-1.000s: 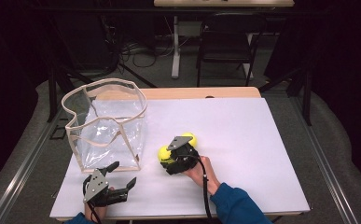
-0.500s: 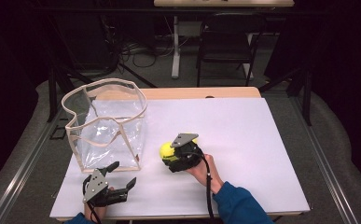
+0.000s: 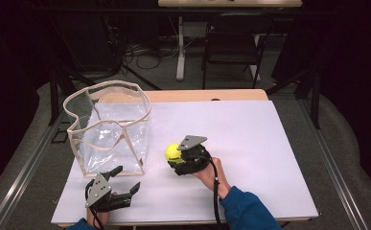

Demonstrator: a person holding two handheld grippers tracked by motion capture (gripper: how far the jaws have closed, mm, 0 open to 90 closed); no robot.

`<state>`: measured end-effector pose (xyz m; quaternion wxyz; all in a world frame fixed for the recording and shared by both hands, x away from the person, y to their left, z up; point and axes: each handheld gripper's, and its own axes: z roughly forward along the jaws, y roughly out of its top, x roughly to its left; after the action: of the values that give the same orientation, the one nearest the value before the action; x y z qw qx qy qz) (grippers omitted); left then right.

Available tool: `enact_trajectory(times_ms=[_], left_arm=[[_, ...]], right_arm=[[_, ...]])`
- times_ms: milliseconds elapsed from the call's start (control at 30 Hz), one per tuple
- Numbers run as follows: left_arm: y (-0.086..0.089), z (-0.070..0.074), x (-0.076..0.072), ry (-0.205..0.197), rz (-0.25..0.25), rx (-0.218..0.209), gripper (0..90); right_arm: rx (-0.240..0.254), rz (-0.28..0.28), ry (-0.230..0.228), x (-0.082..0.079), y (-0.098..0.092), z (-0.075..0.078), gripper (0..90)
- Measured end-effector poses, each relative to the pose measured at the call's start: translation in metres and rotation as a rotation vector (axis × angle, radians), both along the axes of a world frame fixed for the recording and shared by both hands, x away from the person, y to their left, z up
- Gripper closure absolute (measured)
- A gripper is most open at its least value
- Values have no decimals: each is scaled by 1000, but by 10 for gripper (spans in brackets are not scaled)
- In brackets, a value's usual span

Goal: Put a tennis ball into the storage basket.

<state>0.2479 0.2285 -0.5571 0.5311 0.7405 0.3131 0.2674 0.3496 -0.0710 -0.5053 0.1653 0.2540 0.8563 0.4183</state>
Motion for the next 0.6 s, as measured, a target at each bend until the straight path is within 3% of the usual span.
enact_trajectory(times_ms=[600], left_arm=[[0, 0, 0, 3, 0, 3, 160]], right_arm=[[41, -8, -37, -2, -7, 12, 265]])
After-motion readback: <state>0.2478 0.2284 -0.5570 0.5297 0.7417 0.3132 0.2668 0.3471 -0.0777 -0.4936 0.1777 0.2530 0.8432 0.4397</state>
